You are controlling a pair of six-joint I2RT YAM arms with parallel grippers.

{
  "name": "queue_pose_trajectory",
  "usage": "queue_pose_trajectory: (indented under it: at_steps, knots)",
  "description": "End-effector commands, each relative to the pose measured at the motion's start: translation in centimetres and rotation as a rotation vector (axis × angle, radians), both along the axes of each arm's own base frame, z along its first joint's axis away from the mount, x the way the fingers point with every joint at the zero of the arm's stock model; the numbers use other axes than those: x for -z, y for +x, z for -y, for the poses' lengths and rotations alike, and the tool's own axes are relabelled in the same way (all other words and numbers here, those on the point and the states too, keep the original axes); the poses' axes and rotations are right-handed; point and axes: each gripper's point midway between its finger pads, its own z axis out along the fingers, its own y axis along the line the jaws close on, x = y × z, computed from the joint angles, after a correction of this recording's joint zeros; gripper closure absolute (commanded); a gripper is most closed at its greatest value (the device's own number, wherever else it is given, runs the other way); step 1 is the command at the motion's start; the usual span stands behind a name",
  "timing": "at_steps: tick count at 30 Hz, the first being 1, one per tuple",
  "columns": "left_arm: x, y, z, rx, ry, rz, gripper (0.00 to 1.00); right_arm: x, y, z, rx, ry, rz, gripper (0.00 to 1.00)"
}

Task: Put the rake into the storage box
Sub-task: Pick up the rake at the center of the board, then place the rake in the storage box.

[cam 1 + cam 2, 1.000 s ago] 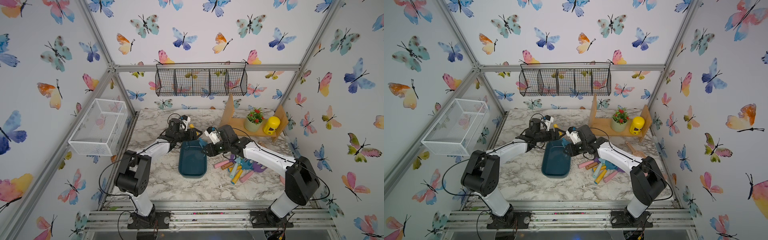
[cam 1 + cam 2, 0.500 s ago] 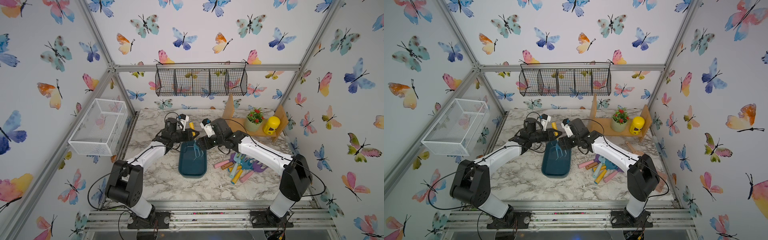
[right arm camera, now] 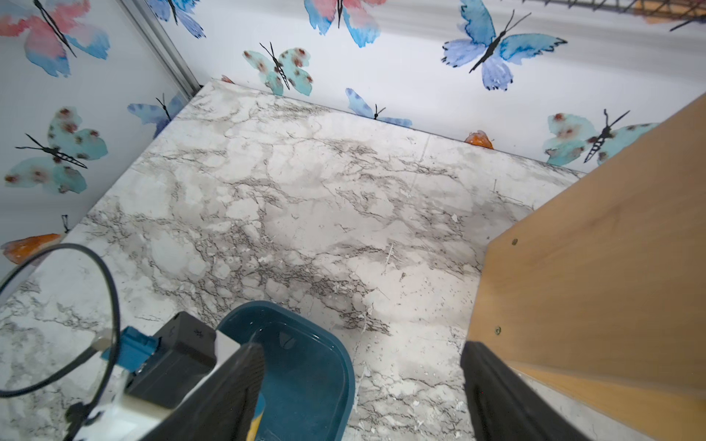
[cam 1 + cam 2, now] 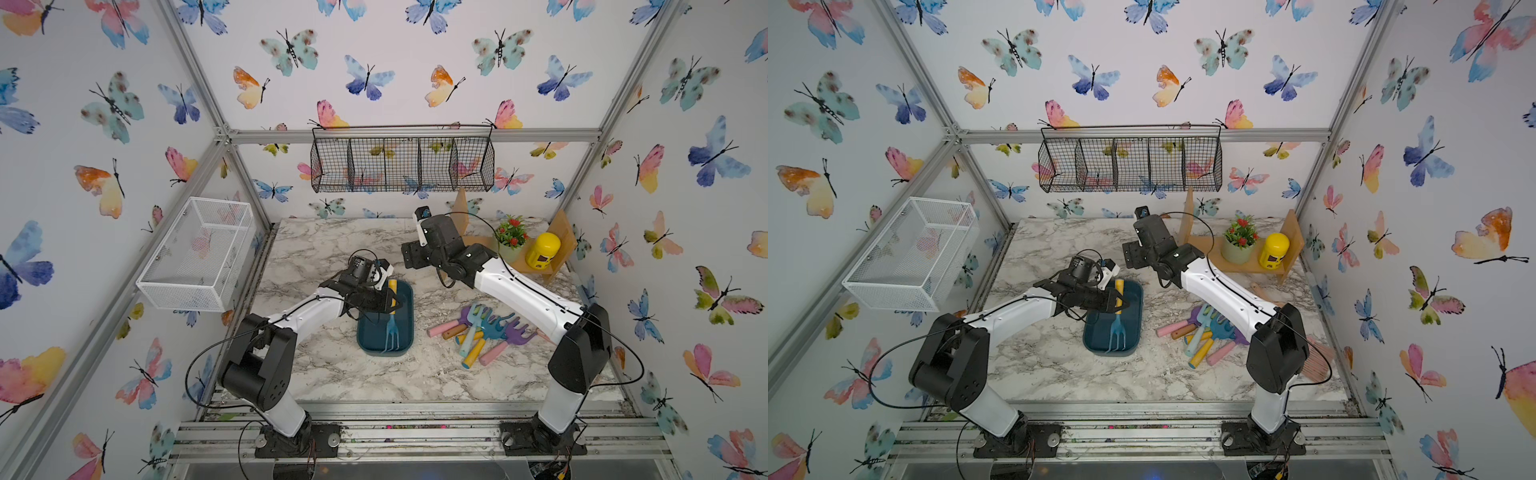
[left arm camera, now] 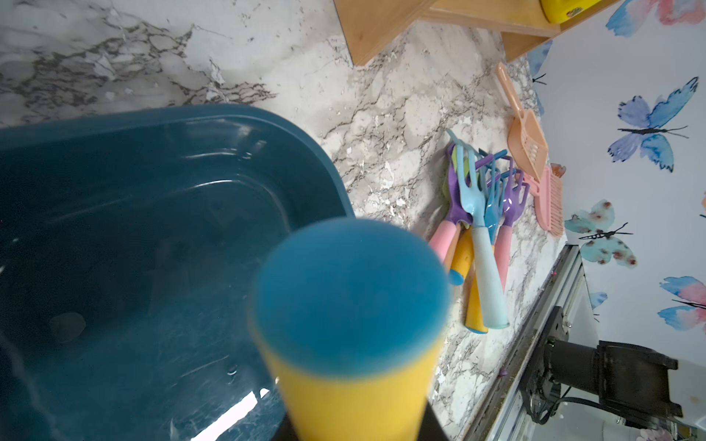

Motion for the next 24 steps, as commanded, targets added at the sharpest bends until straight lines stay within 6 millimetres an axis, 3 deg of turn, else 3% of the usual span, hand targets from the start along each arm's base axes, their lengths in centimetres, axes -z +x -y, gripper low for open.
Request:
queue_pose_trajectory:
  at_steps: [1,4,10,15,21,24]
  knots:
    - [1.9,-0.1,-0.5,0.006,0.063,-0.039,0.92,1.4,-0.1,1.1,0.036,-0.059,-0.022,0.14]
    - [3.1,0.3,-0.5,0.006,0.082,-0.067,0.77,2.1,-0.4,1.4,0.039,-0.067,-0.031,0.14]
    - [4.1,1.2,0.1,-0.001,0.072,-0.089,0.67,3.4,-1.1,2.0,0.045,-0.08,-0.064,0.14]
    - [3.3,2.3,1.1,-0.002,0.034,-0.089,0.62,4.5,-1.7,2.5,0.051,-0.086,-0.093,0.14]
    - [3.0,2.7,1.2,0.006,0.053,-0.094,0.43,5.0,-2.3,3.2,0.063,-0.101,-0.108,0.14]
    - [1.7,2.7,1.2,-0.005,0.039,-0.073,0.43,5.7,-2.7,4.1,0.087,-0.126,-0.128,0.14]
